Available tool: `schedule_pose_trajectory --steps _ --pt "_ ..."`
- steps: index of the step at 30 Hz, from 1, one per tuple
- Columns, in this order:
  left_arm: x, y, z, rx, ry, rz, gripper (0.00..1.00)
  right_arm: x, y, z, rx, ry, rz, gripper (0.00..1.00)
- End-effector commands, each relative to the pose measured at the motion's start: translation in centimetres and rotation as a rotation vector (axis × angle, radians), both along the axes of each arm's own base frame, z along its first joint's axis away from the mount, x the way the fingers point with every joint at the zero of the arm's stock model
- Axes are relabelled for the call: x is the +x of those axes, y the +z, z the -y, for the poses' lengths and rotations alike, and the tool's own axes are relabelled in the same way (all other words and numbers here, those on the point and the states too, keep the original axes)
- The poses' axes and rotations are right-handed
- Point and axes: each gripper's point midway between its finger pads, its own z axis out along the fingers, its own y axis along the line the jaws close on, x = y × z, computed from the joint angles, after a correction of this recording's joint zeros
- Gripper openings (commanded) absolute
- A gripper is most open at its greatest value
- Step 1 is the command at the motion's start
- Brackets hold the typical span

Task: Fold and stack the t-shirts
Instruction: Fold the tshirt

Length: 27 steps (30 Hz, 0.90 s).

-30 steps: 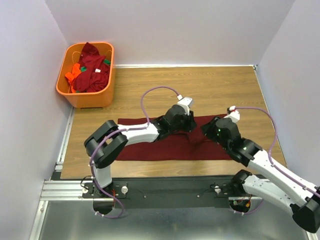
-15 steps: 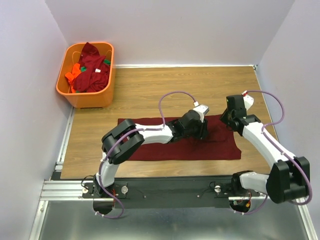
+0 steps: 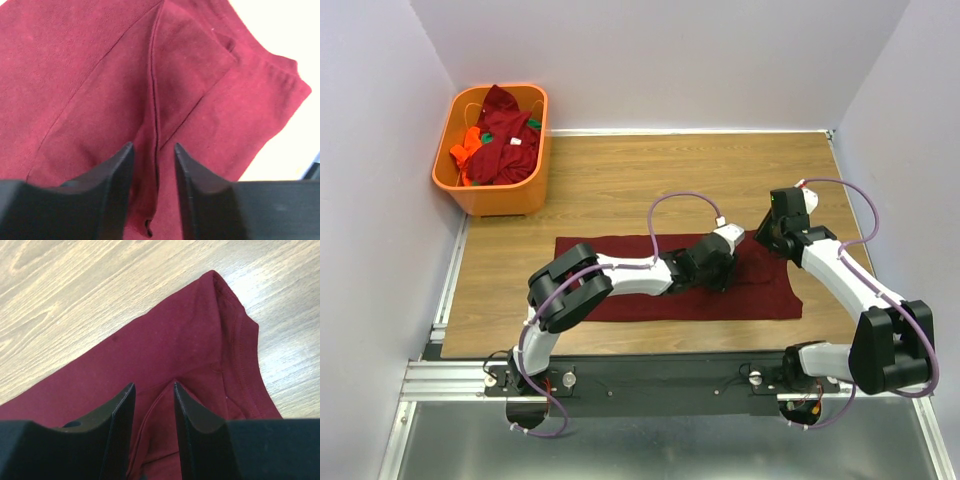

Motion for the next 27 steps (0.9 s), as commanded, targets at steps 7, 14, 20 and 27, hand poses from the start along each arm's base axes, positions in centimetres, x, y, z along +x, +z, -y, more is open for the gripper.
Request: schedule_pose_trajectory --steps 7,14,20,27 --pt "0.3 1.0 -0.9 0.071 0.044 0.114 0.20 -0.1 0.0 0.1 0.002 0.010 0.014 0.43" --pt "0.0 0.8 -2.3 0.095 0.028 0.151 0.10 -0.3 -0.9 0.1 0.000 0.007 -0.013 0.43" --pt "-0.5 1.0 -2.8 0.092 -0.016 0.181 0.10 -0.3 -1.2 0.0 -0.001 0.015 -0.024 0.43" --pt "-0.6 0.7 -2.9 0.107 -0.058 0.211 0.11 -1.1 -2.7 -0.4 0.017 0.035 -0.069 0.43"
